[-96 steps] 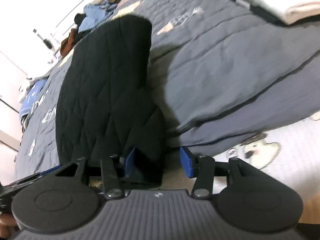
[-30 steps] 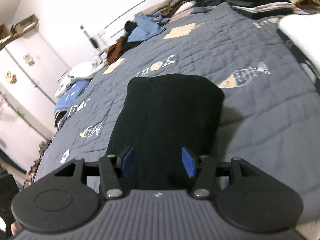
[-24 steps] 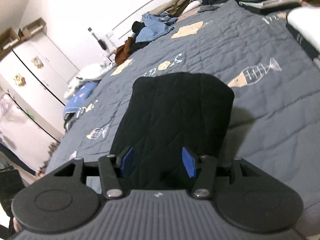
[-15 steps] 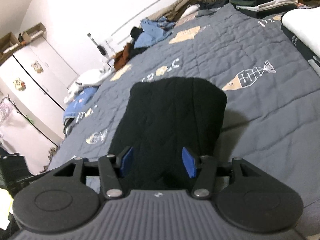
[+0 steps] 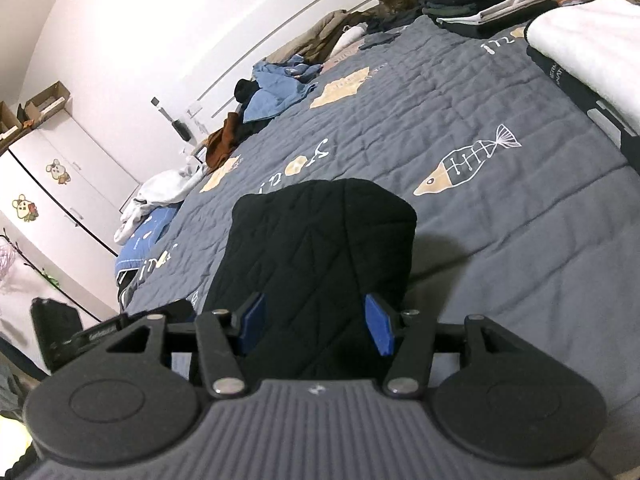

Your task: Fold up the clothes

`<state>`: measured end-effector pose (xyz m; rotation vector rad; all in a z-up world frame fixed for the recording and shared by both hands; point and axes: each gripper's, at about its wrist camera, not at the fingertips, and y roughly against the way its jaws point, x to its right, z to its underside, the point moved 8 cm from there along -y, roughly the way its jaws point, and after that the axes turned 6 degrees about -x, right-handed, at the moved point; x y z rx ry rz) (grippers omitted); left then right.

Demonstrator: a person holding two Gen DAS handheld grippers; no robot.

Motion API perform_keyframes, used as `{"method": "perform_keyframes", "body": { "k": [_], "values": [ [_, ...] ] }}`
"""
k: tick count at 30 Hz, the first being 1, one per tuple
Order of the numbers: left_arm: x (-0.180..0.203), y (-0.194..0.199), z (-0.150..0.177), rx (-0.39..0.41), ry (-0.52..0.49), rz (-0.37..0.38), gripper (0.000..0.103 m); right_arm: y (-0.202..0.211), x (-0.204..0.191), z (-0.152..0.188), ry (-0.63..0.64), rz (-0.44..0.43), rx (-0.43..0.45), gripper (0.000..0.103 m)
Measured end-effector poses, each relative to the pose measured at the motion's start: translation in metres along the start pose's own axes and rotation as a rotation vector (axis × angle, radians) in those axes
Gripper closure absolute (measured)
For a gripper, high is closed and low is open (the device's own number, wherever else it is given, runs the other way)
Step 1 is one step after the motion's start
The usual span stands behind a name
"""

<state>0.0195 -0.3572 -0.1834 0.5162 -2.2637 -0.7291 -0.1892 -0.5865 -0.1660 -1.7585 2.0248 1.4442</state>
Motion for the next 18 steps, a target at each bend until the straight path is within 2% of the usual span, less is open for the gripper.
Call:
{"method": "perform_keyframes", "body": {
  "k": [10, 15, 18],
  "values": [
    [-0.016, -0.034, -0.008, -0.074, 0.129, 0.169, 0.022, -0.013, -0.001, 0.004, 0.016, -0.002, -0.037, 0.049],
    [-0.015, -0.051, -0.002, -0.112, 0.125, 0.157, 0.019, -0.018, -0.005, 0.006, 0.025, -0.006, -0.052, 0.049],
    [-0.009, -0.047, -0.004, -0.087, 0.077, 0.127, 0.019, -0.021, -0.007, 0.008, 0.033, -0.009, -0.060, 0.049]
  ]
}}
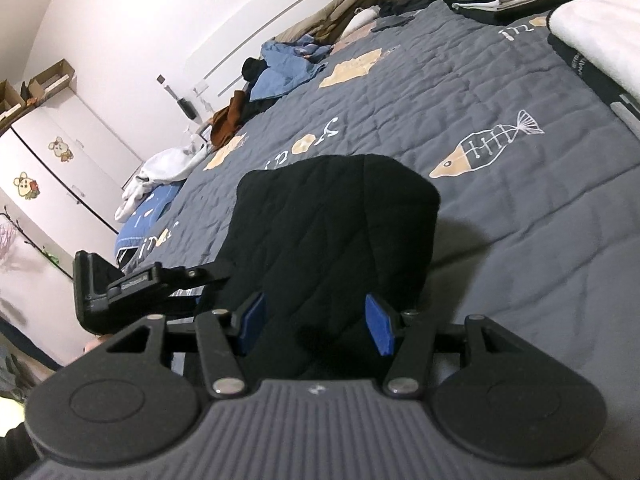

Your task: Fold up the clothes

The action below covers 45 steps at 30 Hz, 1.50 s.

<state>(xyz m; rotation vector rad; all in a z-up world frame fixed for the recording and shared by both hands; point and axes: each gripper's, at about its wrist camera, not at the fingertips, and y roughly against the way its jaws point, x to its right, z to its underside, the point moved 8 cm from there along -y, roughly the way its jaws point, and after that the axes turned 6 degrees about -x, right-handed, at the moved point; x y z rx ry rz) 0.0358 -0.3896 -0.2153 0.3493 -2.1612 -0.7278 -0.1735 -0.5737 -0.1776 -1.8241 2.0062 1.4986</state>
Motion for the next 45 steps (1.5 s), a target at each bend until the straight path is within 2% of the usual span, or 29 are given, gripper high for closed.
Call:
{"method": "perform_keyframes", "body": {
  "k": [2, 8, 12, 19, 20, 22, 24, 27, 30, 33, 38, 41, 43, 45],
  "values": [
    [0.006, 0.003, -0.001, 0.012, -0.023, -0.004, 0.020, -0.002, -0.002, 0.001, 0.003, -0.002, -0.004, 0.049],
    [0.006, -0.008, 0.006, -0.033, 0.009, 0.018, 0.015, -0.005, -0.003, 0.003, 0.010, 0.003, -0.009, 0.048],
    [-0.005, -0.015, 0.004, -0.045, 0.097, 0.060, 0.012, -0.005, -0.004, 0.002, 0.005, -0.001, -0.007, 0.048],
    [-0.008, -0.033, -0.004, -0.076, 0.121, 0.094, 0.008, -0.009, -0.004, 0.002, 0.004, 0.006, -0.012, 0.047],
    [-0.007, -0.034, -0.004, -0.071, 0.106, 0.089, 0.009, -0.010, -0.004, 0.002, 0.005, 0.008, -0.013, 0.047],
    [-0.002, -0.035, -0.003, -0.059, 0.064, 0.074, 0.021, -0.010, -0.004, 0.002, 0.007, 0.012, -0.014, 0.046],
    [0.004, -0.034, -0.002, -0.050, 0.020, 0.069, 0.051, -0.011, -0.004, 0.002, 0.008, 0.013, -0.014, 0.046],
    [0.018, -0.025, -0.004, 0.001, -0.043, 0.088, 0.067, -0.012, -0.005, 0.003, 0.010, 0.012, -0.016, 0.046],
    [0.032, -0.013, -0.010, 0.072, -0.085, 0.093, 0.075, -0.011, -0.005, 0.002, 0.013, 0.008, -0.011, 0.046],
    [0.031, 0.001, -0.021, 0.115, -0.052, 0.105, 0.078, -0.008, -0.006, 0.002, 0.005, -0.011, -0.005, 0.046],
    [0.006, 0.031, -0.039, 0.180, 0.017, 0.047, 0.078, -0.008, -0.006, 0.003, 0.001, -0.015, -0.010, 0.046],
    [-0.014, 0.048, -0.049, 0.190, 0.076, -0.015, 0.078, -0.009, -0.008, 0.002, 0.003, -0.022, -0.010, 0.046],
    [-0.031, 0.047, -0.049, 0.169, 0.129, -0.054, 0.077, -0.011, -0.009, 0.002, 0.005, -0.025, -0.014, 0.046],
    [-0.046, 0.038, -0.044, 0.143, 0.170, -0.098, 0.073, -0.015, -0.011, 0.003, 0.010, -0.023, -0.024, 0.046]
  ]
}}
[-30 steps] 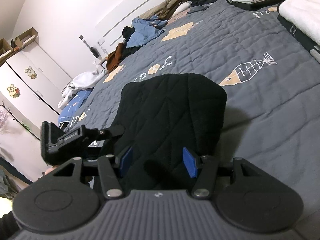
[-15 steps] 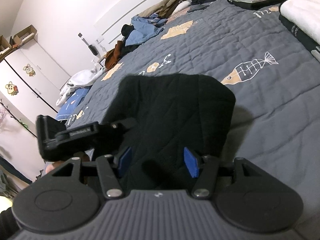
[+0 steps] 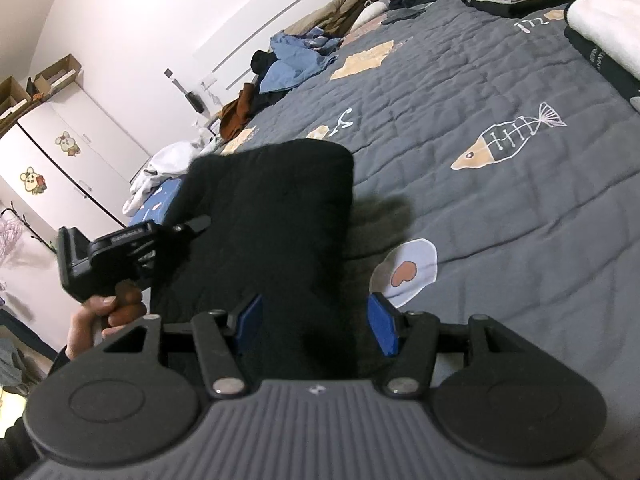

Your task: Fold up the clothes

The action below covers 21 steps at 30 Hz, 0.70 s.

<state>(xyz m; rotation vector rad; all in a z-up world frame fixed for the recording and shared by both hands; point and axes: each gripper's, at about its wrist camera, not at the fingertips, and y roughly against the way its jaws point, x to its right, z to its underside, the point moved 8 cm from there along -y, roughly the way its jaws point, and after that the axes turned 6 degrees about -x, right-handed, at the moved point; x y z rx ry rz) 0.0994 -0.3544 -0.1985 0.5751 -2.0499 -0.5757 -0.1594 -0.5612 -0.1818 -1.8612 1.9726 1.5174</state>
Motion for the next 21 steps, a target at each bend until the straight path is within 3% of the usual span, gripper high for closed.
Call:
{"method": "perform_keyframes", "body": {
  "k": [2, 4, 12, 16, 19, 21],
  "values": [
    [-0.010, -0.008, 0.002, -0.016, 0.019, -0.044, 0.066, -0.005, -0.002, 0.000, 0.005, 0.002, -0.011, 0.046],
    [-0.015, -0.009, 0.001, -0.010, 0.025, -0.063, 0.050, -0.009, -0.005, 0.001, 0.009, 0.003, -0.019, 0.046],
    [-0.013, 0.024, -0.005, 0.027, 0.007, -0.073, 0.047, -0.012, -0.012, -0.004, 0.019, 0.006, -0.003, 0.045],
    [0.006, 0.055, -0.005, 0.093, -0.113, -0.140, 0.046, -0.012, -0.022, -0.005, 0.039, 0.005, 0.000, 0.045],
    [0.021, 0.074, 0.004, 0.100, -0.155, -0.125, 0.045, -0.012, -0.036, -0.004, 0.064, -0.035, -0.003, 0.045],
    [0.030, 0.084, 0.014, 0.100, -0.186, -0.133, 0.038, -0.013, -0.045, -0.001, 0.088, -0.048, -0.015, 0.045]
  ]
}}
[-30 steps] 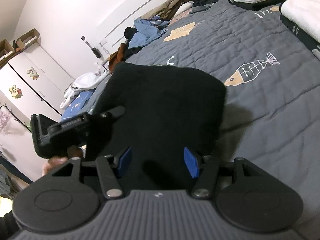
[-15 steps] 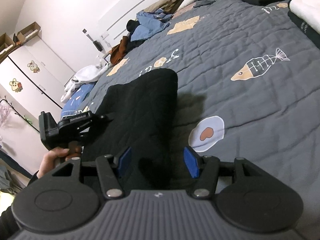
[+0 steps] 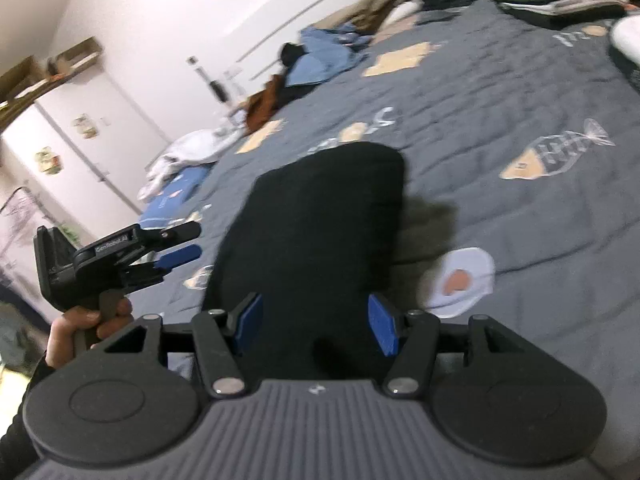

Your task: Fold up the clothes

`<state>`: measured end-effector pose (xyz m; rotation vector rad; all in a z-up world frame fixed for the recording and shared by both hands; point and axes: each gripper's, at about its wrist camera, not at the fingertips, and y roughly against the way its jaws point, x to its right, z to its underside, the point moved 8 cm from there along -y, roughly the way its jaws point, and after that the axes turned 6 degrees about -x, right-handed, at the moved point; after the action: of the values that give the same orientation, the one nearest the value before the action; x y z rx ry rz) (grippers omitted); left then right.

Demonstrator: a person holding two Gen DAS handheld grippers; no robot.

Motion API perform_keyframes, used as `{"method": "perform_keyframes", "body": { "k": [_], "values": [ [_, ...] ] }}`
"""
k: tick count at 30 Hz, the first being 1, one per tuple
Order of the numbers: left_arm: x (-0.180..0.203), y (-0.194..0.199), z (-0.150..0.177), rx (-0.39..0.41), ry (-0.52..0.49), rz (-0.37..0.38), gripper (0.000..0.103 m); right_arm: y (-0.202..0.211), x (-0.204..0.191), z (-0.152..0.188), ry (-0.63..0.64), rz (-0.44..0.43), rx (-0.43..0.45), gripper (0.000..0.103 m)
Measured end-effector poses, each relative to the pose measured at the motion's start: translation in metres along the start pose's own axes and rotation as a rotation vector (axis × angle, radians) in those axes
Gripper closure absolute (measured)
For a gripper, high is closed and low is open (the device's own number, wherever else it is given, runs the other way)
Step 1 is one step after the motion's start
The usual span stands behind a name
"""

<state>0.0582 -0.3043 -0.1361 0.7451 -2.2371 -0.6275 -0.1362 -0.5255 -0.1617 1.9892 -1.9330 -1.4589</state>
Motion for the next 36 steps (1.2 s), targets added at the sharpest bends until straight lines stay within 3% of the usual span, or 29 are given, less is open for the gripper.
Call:
{"method": "perform_keyframes", "body": {
  "k": [8, 17, 36],
  "values": [
    [0.029, 0.024, 0.051, -0.052, -0.145, -0.087, 0.034, -0.008, -0.024, 0.010, 0.057, 0.014, -0.049, 0.044],
    [0.026, 0.048, 0.096, -0.074, -0.165, -0.128, 0.024, -0.005, -0.040, 0.025, 0.144, 0.127, -0.049, 0.037],
    [0.031, 0.093, 0.145, -0.077, -0.211, -0.131, 0.014, 0.023, -0.073, 0.073, 0.135, 0.202, -0.036, 0.036]
  ]
}}
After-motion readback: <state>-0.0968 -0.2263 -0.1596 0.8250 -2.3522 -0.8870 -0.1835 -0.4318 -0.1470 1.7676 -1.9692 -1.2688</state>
